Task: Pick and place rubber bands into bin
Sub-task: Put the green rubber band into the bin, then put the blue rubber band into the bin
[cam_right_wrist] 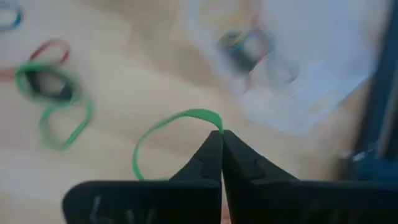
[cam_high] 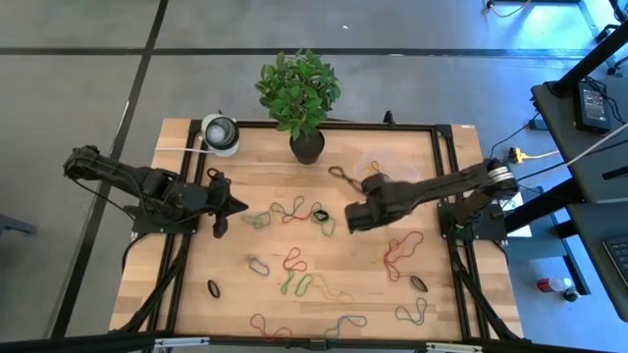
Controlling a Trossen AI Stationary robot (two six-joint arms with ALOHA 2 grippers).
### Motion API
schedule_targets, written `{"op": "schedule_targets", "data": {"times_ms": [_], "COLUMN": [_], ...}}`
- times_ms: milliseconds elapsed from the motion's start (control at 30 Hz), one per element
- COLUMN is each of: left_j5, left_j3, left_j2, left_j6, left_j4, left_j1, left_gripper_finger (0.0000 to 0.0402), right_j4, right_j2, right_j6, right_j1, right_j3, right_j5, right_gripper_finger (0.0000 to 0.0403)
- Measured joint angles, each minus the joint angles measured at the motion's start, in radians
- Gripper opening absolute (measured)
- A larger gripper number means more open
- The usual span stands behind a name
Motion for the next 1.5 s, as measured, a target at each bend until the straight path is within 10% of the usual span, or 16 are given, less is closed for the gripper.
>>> {"op": "schedule_targets", "data": {"times_ms": [233,633,1133,1500], "left_j5": [-0.052,-0.148,-0.184,-0.153], "left_j3": [0.000,0.000,0.000,0.000], "left_j2": [0.000,0.002,0.089,0.123], "left_j6": [0.000,0.000,0.122,0.158], "left_j4": [0.023,0.027,0.161,0.161], "left_j1": [0.000,0.000,0.000,0.000], "left_gripper_finger": [0.0005,0.0006,0.0006,0.0006], "right_j4": [-0.072,0.395,0.402,0.562], "right_j2": [-0.180,-0.384,-0.386,-0.511], "right_j6": [-0.160,-0.522,-0.674,-0.730], "right_j1": [-0.159,-0.469,-0.508,-0.430], "right_j3": [-0.122,-0.599,-0.596,-0.539], "right_j5": [0.061,0.008,-0.056,-0.156], "right_gripper_finger": [0.0001,0.0005,0.0095,0.0072]}}
